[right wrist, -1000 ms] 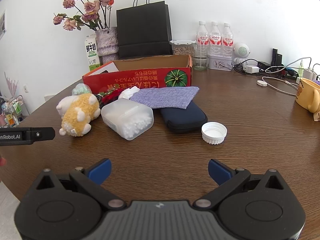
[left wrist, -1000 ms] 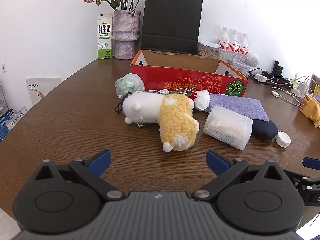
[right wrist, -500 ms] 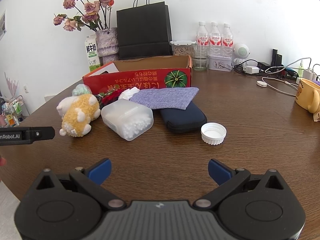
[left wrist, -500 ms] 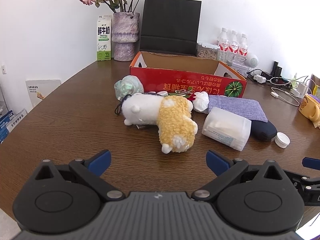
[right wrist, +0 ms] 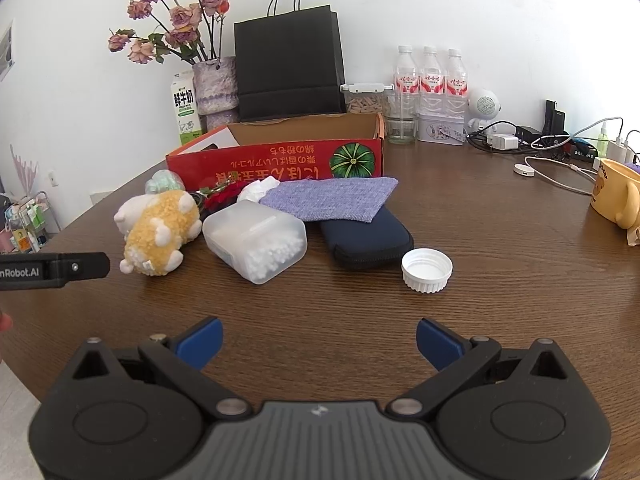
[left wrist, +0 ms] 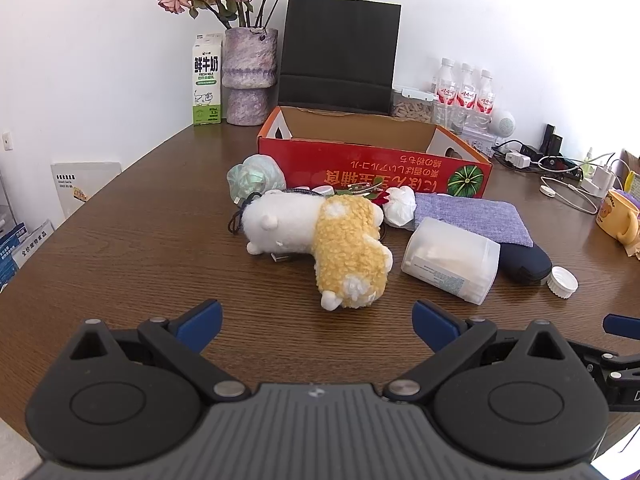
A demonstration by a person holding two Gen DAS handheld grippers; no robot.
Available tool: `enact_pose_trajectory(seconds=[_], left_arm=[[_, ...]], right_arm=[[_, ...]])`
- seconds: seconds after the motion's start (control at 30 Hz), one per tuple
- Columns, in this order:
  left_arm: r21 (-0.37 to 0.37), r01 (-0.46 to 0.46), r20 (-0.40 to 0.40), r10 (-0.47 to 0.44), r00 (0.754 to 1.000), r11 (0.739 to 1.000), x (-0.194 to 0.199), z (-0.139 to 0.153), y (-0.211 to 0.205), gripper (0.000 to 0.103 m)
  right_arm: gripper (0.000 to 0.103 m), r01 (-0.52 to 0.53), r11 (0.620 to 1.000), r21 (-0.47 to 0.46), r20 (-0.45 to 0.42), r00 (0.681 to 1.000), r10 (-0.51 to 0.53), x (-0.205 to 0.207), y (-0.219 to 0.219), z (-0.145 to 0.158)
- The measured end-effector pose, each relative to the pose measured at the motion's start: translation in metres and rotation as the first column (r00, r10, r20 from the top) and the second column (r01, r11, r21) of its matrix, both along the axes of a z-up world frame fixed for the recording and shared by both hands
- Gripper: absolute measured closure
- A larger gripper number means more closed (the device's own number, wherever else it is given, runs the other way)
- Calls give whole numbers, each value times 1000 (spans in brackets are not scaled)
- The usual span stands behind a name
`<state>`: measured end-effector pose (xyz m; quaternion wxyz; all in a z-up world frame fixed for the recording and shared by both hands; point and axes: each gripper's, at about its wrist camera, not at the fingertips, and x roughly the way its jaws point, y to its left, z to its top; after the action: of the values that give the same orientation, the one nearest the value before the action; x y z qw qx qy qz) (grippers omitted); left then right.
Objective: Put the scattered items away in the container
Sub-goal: 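Move left gripper toward the plush toy while right gripper approaches the white bottle cap, then close left gripper on the plush toy while right gripper closes on the bottle cap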
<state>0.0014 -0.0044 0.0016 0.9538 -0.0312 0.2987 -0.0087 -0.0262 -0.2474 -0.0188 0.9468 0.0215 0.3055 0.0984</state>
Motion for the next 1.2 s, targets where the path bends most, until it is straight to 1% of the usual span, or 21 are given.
enact_pose_trajectory(seconds=[0.43, 0.7, 0.83, 0.93, 1.0, 1.07, 1.13, 1.17, 1.2], left_arm=[[7, 12, -6, -12, 1000, 1000, 7, -1, -4, 0], [25, 15, -7, -15, 1000, 1000, 36, 0, -12, 0], [34, -5, -17, 6, 1000, 999, 57, -3, -17, 0], [8, -20, -32, 21, 999, 1000, 70, -9, -17, 0], [6, -32, -40, 32, 999, 999, 78, -12, -18, 0], [12, -36, -46, 37, 998, 999, 83, -15, -19, 0], [11, -39, -56, 39, 998, 999, 89, -17, -19, 1], [10, -39, -60, 39, 997, 999, 91, -18, -19, 2], [12, -42, -68, 43, 997, 999, 94, -19, -19, 5]], right_arm=[[0, 10, 1000, -5, -1, 1000, -10, 8, -6, -2], [0, 61, 996, -68, 21, 998, -60, 35, -23, -3], [0, 100, 990, -100, 17, 995, -99, 54, -35, -7], [5, 108, 988, -113, 4, 994, -109, 69, -43, -11], [9, 107, 988, -111, -13, 994, -109, 78, -47, -15], [18, 108, 988, -107, -30, 993, -112, 85, -50, -18], [22, 108, 989, -106, -36, 993, -112, 90, -51, -20], [25, 106, 989, -104, -36, 993, -110, 92, -51, -20], [26, 101, 990, -100, -39, 994, -105, 94, -52, -20]])
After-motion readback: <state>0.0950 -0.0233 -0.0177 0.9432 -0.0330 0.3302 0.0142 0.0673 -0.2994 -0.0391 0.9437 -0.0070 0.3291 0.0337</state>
